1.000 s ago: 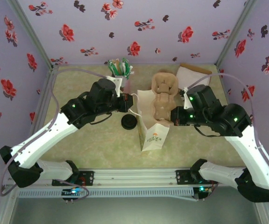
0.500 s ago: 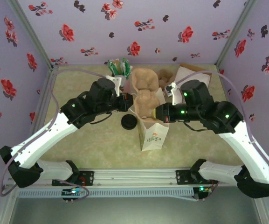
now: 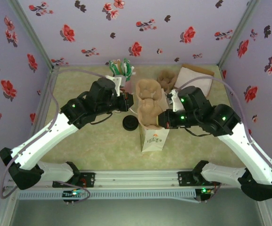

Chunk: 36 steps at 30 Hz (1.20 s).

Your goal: Pack the takeout coffee

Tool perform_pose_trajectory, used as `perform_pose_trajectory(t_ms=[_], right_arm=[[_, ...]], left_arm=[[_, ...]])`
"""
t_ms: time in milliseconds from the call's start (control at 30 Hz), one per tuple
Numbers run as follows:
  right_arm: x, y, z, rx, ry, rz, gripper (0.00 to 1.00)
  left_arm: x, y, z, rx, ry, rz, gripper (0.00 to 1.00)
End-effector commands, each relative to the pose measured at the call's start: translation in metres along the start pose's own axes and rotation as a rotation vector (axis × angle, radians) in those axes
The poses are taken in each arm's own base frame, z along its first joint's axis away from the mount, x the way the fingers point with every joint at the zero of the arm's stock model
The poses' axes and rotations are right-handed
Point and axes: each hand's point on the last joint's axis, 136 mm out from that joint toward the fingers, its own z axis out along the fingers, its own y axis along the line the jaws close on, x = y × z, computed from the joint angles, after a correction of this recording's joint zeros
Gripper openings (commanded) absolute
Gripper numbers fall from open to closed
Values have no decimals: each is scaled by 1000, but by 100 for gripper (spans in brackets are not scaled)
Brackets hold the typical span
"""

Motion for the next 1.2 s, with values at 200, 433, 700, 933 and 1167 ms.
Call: perform_pose_trajectory(t_ms=[200,433,700,933,1167], right_arm=[[32,-40,-7,143,144,60,0],[38,-27,-17,71,199,125,0],[47,-13,-32,20,247,169,0],[48,-6,-40,-18,257,232,0],[51,5,-49,-70,296,256,0]], left_arm=[[-11,-7,-10,27,-32,8,0],[-11,-9,-10,35,-28,29,0],[-17,-27,-21,67,-70,131,0],[-11,-49,-31,87,-105,294,0],[1,-64,-33,133,-119,409,0]])
